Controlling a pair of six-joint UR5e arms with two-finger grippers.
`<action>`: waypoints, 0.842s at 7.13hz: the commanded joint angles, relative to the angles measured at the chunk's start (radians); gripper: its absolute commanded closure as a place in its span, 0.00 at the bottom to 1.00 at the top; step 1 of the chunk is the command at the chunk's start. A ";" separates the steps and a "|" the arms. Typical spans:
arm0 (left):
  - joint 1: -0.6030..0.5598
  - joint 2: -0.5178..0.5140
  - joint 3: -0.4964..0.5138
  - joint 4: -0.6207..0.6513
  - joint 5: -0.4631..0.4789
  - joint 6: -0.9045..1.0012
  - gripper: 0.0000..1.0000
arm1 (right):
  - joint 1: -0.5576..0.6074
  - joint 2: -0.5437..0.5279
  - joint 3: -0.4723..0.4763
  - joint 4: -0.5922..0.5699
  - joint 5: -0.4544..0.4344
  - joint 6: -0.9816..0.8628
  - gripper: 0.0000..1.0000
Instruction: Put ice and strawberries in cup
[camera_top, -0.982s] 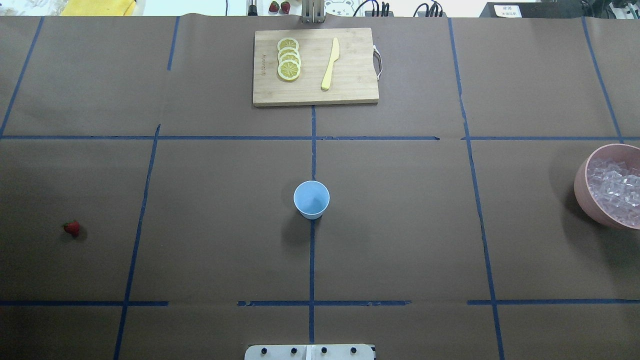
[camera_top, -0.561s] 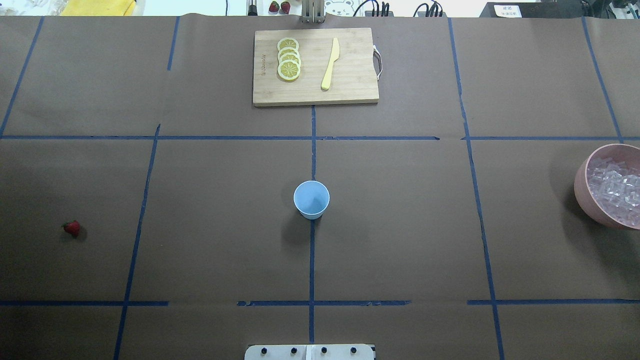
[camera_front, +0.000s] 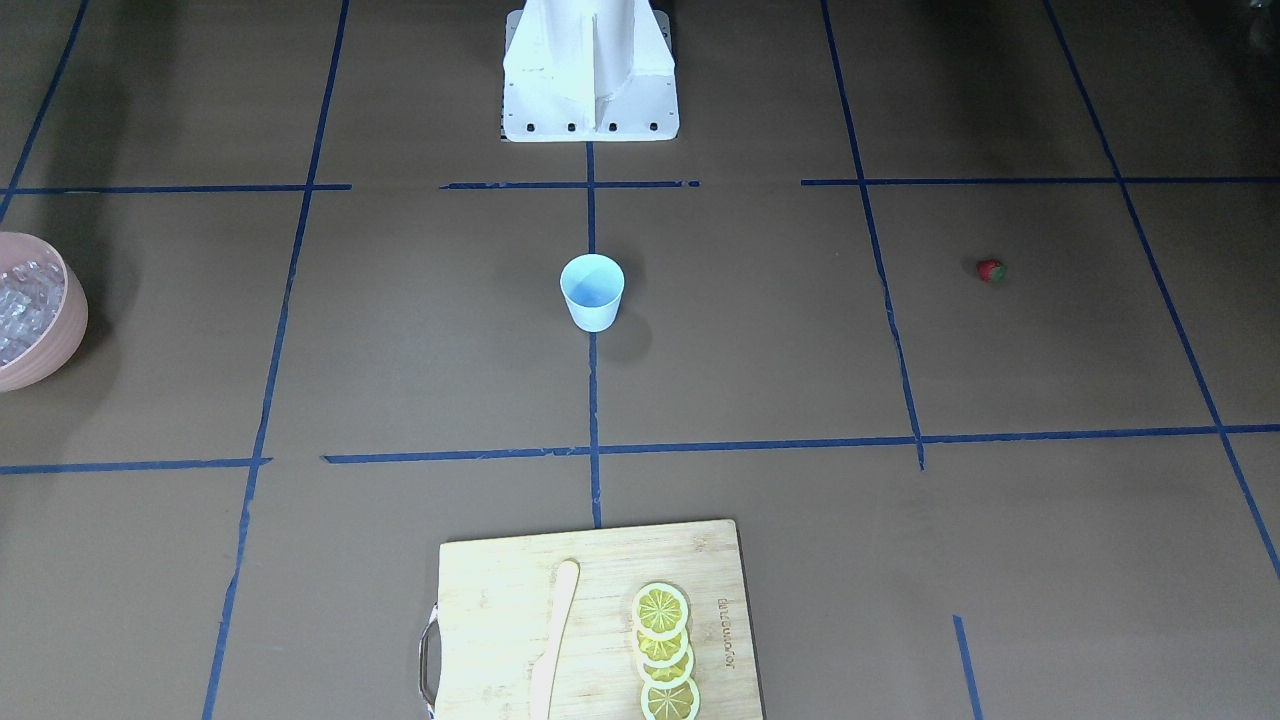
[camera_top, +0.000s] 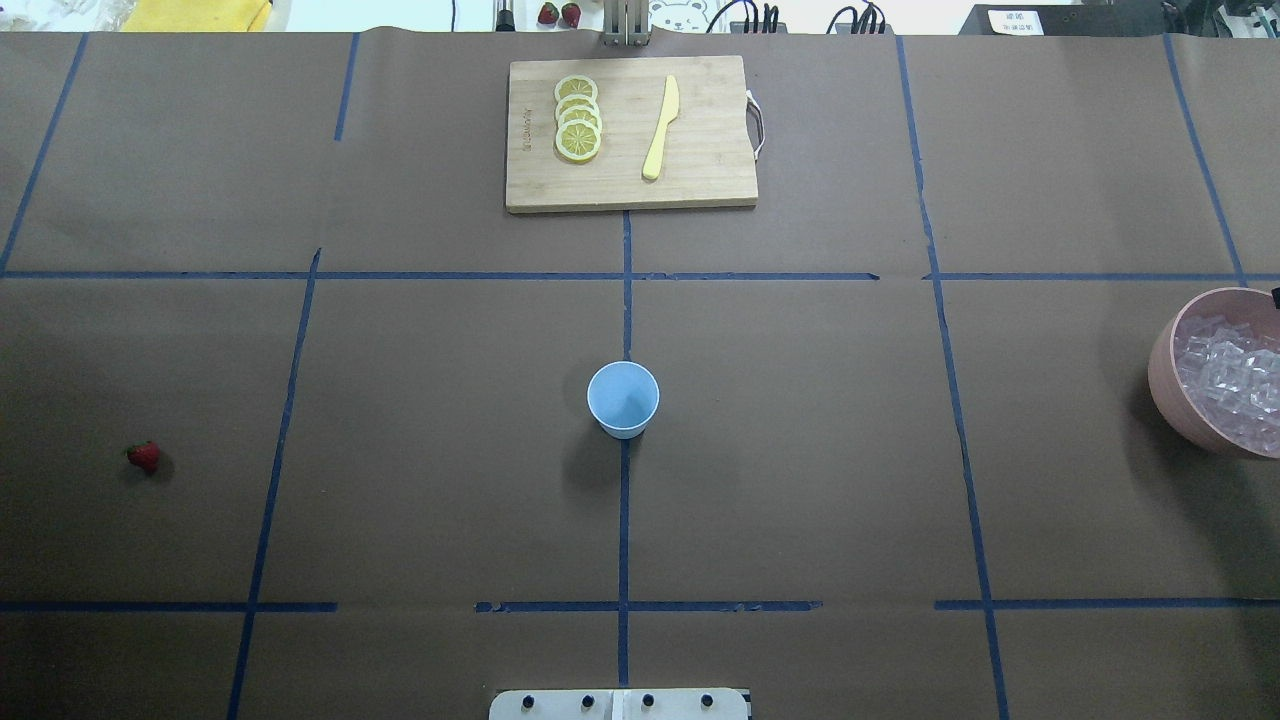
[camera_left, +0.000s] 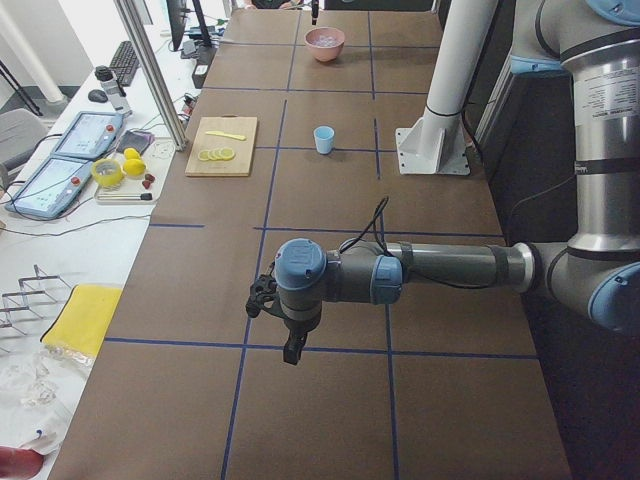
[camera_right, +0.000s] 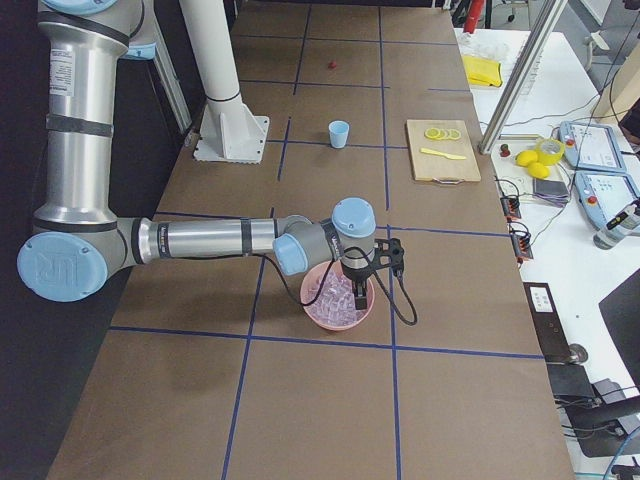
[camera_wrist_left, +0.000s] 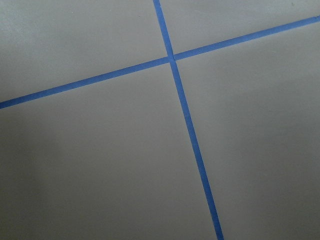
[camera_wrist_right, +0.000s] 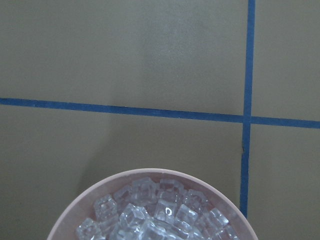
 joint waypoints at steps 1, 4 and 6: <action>0.000 0.001 -0.003 0.000 -0.001 0.000 0.00 | -0.080 -0.006 -0.022 0.074 -0.074 0.121 0.03; 0.000 0.001 -0.004 0.001 -0.001 0.000 0.00 | -0.093 -0.033 -0.021 0.090 -0.078 0.130 0.12; 0.000 0.001 -0.003 0.002 -0.001 0.000 0.00 | -0.116 -0.050 -0.022 0.090 -0.078 0.130 0.15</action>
